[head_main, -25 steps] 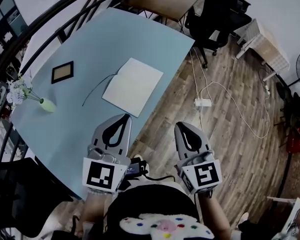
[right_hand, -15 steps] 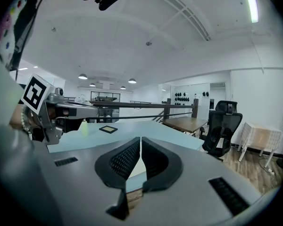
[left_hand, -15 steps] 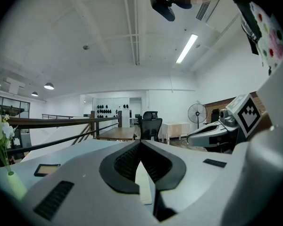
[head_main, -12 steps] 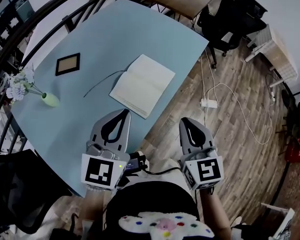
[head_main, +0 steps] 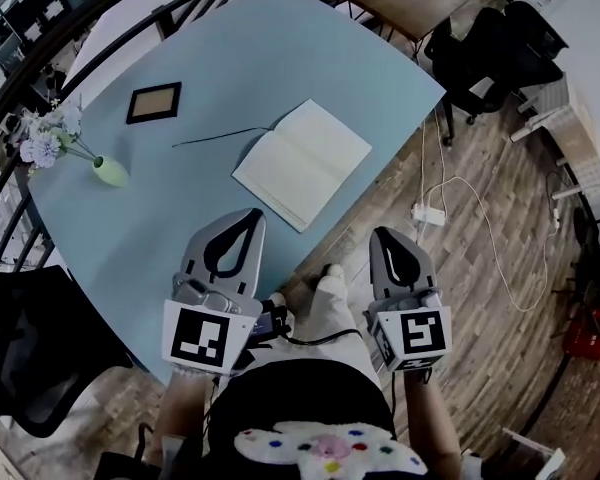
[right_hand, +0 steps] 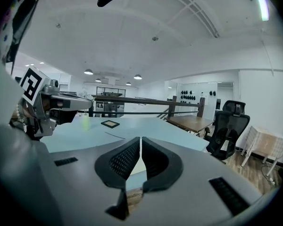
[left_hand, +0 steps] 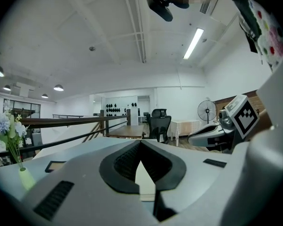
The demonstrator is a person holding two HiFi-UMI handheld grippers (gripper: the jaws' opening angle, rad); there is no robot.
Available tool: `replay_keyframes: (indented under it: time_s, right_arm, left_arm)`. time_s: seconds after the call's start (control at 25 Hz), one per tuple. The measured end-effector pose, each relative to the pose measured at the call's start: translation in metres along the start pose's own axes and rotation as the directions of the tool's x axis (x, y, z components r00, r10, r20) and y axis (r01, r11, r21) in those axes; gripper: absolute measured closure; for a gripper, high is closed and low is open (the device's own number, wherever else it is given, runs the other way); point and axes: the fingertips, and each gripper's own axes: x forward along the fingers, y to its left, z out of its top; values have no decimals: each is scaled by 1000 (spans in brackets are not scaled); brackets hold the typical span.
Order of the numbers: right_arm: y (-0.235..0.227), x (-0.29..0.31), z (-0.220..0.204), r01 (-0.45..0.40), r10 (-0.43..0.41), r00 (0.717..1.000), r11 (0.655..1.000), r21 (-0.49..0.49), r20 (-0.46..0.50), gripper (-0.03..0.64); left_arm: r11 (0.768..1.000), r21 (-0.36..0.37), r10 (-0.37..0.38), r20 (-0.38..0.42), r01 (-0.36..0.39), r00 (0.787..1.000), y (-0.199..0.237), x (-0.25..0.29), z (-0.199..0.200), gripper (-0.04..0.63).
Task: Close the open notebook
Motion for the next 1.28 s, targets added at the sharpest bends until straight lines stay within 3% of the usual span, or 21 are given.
replay_keyframes:
  time_s: [0.52,0.8,0.96,1.12,1.28]
  right_arm:
    - [-36,54,-29,-173,173,982,985,1,-80,578]
    - [-54,89,-59,-281,286,946,958,55,-149,550]
    - [-56,109,-74,-346,332,923,937,-42,-194,504]
    - [-52,127,-80,-438,386,890,872,-219,-242,477]
    - [-47,141,-89,-522,438,853,736,-430,-286,459]
  left_arm:
    - [983,-51,174,-47,-177,984,6,24,-11,578]
    - [953,-80,285,-96,-293,954,6,40,-26,578]
    - [930,-94,344,-127,-357,930,9,46,-40,578]
    - [901,-110,401,-151,-419,903,11,54,-48,578]
    - [869,-122,456,-172,-479,873,10,59,-54,578]
